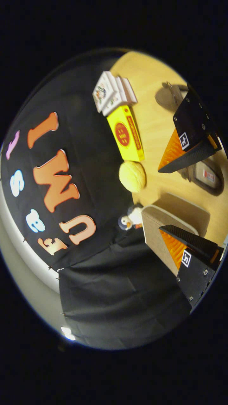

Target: Open the storage box then place both shoes into the box .Put the left shoe in first, then the right shoe, with the right side of both shoes facing outward in a uniform manner.

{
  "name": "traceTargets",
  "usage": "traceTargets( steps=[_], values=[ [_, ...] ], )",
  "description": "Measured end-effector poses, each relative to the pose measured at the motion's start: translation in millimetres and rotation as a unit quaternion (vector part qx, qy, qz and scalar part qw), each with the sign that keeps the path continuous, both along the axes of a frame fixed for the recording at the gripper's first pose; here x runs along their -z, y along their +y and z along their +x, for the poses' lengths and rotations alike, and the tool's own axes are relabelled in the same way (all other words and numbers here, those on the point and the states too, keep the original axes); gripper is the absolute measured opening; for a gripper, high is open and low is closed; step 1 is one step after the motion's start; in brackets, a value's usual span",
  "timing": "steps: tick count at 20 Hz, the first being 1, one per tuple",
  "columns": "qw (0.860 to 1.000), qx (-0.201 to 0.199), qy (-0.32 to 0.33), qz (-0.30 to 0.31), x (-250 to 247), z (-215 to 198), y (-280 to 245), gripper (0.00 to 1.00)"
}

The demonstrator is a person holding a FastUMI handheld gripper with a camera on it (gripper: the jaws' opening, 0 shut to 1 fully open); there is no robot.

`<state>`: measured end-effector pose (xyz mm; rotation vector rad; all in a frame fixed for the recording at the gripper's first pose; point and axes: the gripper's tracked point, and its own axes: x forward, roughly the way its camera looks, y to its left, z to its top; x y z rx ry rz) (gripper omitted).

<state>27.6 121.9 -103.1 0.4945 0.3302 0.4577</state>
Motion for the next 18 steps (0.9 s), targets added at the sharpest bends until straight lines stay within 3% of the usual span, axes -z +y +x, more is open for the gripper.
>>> traceTargets(
  steps=[4, 9, 18],
  values=[
    [0.985, -0.088, 0.081, 0.123, 15.6, -7.7, 30.4, 0.98],
    [0.933, -0.175, 0.176, 0.258, 28.4, -19.3, 62.6, 0.98],
    [0.890, -0.242, 0.235, 0.307, 50.8, -23.5, 99.0, 0.98]
  ],
)
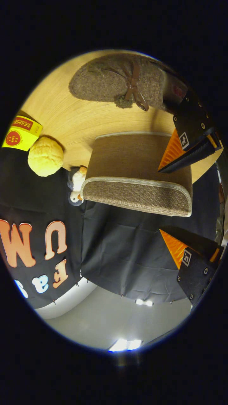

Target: Open the storage box then place both shoes into the box .Put the left shoe in first, then the right shoe, with the right side of both shoes facing outward in a uniform manner.

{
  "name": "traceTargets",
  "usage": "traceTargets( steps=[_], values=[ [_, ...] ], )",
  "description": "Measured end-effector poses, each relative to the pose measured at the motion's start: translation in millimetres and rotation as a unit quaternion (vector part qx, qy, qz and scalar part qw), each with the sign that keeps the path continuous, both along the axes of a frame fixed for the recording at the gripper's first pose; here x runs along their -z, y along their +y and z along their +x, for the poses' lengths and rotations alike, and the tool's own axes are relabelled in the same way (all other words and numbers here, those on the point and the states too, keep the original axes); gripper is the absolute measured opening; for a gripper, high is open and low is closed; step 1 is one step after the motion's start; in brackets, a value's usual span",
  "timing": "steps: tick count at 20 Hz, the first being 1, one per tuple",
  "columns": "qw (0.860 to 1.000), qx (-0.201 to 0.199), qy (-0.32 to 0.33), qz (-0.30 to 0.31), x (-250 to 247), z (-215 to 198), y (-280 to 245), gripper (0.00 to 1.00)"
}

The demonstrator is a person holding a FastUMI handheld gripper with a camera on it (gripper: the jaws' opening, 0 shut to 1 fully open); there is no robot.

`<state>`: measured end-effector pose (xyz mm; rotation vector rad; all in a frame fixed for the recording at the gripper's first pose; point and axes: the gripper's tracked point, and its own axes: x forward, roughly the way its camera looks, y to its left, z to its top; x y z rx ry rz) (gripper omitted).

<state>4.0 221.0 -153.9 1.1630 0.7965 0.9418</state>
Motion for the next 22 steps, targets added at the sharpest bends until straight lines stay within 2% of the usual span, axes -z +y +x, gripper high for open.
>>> traceTargets(
  steps=[8, 12, 15, 20, 22],
  values=[
    [0.997, -0.016, 0.018, 0.068, -9.3, 2.6, 8.2, 0.97],
    [0.998, -0.008, 0.017, 0.061, -4.5, 3.3, 4.5, 0.90],
    [0.998, -0.004, 0.024, 0.065, -3.9, 3.4, 1.5, 0.63],
    [0.997, 0.001, 0.038, 0.074, -9.6, 5.8, -3.5, 0.38],
    [0.997, 0.025, 0.039, 0.066, -8.9, 13.4, -14.0, 0.21]
  ],
)
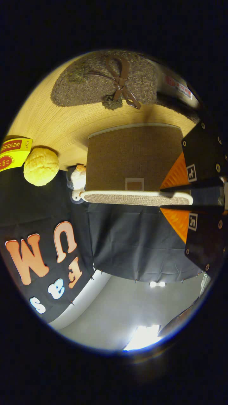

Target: Open the storage box then place both shoes into the box .Put the left shoe in first, then the right shoe, with the right side of both shoes facing outward in a uniform manner.

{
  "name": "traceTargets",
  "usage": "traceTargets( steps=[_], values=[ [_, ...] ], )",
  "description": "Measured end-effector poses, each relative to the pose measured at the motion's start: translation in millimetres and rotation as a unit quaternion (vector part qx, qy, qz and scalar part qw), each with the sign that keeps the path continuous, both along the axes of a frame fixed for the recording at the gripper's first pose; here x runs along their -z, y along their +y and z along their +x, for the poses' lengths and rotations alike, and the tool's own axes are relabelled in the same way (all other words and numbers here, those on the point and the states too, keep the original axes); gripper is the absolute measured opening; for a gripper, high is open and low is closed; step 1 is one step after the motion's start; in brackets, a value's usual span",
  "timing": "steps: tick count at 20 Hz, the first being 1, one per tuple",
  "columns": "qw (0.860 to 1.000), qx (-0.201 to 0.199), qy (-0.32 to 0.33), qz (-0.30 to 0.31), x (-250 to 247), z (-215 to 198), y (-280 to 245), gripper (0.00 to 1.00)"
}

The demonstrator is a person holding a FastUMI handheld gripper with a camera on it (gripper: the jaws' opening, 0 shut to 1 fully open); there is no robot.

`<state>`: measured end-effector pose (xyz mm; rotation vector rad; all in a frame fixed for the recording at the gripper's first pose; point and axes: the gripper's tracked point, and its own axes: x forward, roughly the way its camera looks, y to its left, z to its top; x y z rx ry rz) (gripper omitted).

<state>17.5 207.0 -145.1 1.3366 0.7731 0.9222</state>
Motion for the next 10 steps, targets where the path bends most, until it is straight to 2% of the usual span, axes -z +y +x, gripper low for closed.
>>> traceTargets(
  steps=[1, 10],
  values=[
    [1.000, 0.003, 0.001, -0.004, 4.6, -1.9, 7.7, 0.02],
    [0.999, 0.030, -0.031, -0.019, -32.1, -14.0, 6.5, 0.00]
  ],
)
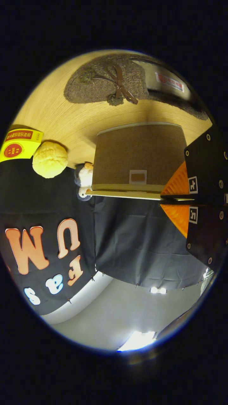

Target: Open the storage box then place both shoes into the box .Put the left shoe in first, then the right shoe, with the right side of both shoes facing outward in a uniform manner.

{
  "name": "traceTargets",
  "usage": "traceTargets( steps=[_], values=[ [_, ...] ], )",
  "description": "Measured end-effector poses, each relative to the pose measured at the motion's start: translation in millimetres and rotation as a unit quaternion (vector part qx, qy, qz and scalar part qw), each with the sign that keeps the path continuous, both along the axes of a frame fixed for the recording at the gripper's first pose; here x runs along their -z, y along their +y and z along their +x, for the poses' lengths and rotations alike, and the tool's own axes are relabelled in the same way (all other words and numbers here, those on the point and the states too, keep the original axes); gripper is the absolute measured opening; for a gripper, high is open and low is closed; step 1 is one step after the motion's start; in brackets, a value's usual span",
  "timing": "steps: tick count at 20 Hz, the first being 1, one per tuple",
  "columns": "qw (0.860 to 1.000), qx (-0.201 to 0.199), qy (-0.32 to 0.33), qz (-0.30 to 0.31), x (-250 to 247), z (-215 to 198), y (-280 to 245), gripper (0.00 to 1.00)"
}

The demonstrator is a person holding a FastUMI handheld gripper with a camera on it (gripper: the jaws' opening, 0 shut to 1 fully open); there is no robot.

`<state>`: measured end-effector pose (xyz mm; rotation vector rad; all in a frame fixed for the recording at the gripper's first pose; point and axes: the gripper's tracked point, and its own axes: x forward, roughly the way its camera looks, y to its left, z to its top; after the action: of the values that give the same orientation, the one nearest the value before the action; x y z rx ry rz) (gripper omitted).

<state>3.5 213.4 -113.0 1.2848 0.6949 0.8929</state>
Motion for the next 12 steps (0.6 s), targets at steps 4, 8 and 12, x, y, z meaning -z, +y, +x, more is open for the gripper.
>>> traceTargets(
  steps=[4, 8, 12],
  values=[
    [0.999, 0.023, -0.026, -0.009, -33.2, -0.3, 4.2, 0.00],
    [0.998, 0.040, -0.043, -0.027, -60.8, -1.4, 18.2, 0.00],
    [0.995, 0.053, -0.068, -0.052, -89.4, -1.9, 45.4, 0.00]
  ],
)
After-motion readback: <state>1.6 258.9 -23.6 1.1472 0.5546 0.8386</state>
